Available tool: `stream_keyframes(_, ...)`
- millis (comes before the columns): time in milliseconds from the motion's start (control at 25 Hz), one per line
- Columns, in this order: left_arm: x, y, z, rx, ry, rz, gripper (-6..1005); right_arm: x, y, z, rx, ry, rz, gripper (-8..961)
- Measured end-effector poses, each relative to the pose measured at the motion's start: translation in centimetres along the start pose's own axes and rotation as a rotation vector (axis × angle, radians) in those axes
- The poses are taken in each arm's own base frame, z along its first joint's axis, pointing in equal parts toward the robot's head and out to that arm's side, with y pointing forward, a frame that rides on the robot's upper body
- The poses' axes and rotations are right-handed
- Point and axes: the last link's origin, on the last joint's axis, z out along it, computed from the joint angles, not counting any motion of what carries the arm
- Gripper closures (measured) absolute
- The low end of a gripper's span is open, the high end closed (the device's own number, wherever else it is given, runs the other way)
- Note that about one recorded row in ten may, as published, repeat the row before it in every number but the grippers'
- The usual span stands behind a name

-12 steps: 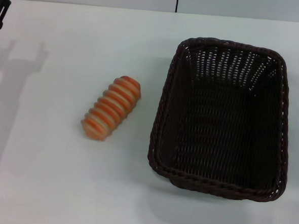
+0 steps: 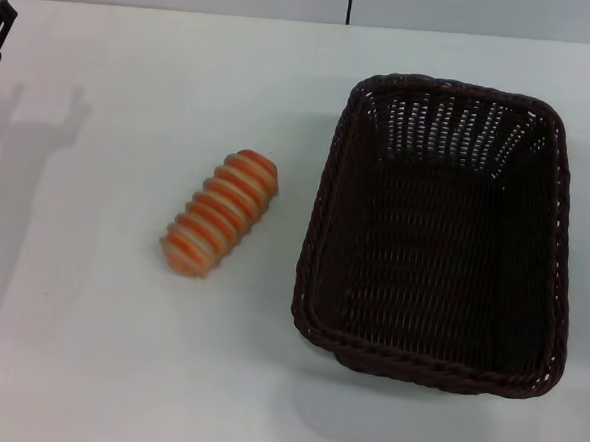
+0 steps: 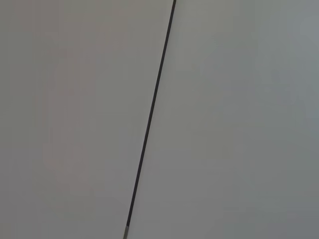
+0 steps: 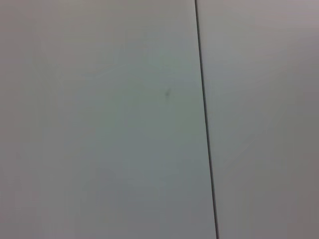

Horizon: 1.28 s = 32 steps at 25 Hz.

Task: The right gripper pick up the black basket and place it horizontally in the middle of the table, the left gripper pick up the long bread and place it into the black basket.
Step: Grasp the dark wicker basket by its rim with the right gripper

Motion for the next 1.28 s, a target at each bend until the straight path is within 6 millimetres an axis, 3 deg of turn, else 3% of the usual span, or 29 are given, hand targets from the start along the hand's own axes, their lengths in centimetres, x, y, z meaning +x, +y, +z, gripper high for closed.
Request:
stream_keyframes(560,0.0,-0.6,-1.0,0.012,0.002,0.003,172,0.5,-0.6,-1.4,0.011,0.022,0.004,179)
stream_keyframes(1000,0.0,-0.4,-0.7,0.001,0.002,0.001,171,1.2,-0.2,-0.5,0.014,0.124,0.032,178)
stream_keyframes(1280,0.0,-0.3,-0.6,-0.001,0.002,0.003,171,-1.6,-0.7,1.0,0.038,0.23,-0.057,178)
